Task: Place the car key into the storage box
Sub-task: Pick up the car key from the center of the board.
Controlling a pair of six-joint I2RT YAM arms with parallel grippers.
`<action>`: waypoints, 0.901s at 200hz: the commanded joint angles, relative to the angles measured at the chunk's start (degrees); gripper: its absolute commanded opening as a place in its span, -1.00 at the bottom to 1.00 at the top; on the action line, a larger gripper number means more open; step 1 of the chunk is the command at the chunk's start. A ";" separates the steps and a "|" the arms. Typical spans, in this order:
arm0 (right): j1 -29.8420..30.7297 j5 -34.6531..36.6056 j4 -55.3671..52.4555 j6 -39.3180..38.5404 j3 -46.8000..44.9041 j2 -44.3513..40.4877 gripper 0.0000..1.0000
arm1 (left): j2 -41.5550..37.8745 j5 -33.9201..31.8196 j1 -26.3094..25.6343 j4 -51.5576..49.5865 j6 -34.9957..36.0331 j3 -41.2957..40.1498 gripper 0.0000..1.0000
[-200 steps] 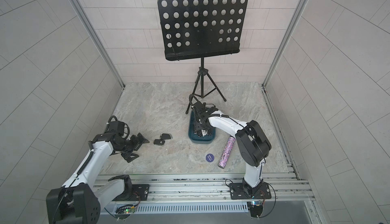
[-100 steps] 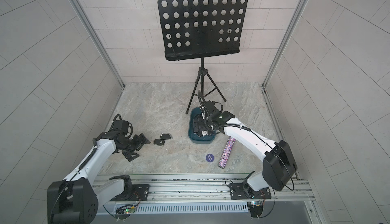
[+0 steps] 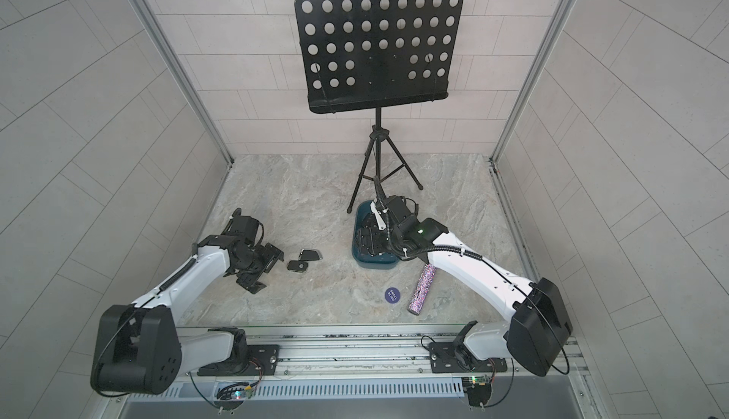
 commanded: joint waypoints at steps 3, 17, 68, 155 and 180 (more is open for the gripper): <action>0.28 1.41 1.42 2.26 -1.15 -1.91 0.99 | 2.65 -2.46 -1.89 -1.01 -11.44 4.57 0.80; 0.45 1.90 1.44 2.35 -1.36 -2.41 0.99 | 4.48 -1.57 -3.52 -0.80 -15.65 5.72 0.80; 0.80 3.63 1.03 2.51 -2.09 -4.28 0.99 | 9.25 1.04 -7.05 1.09 -26.50 5.01 0.78; 2.30 5.25 1.61 3.49 -4.44 -6.68 0.99 | 15.83 1.01 -8.74 2.57 -31.06 6.34 0.62; 2.47 5.17 1.66 3.57 -4.35 -6.82 0.99 | 17.02 -0.28 -9.79 2.94 -31.20 7.14 0.60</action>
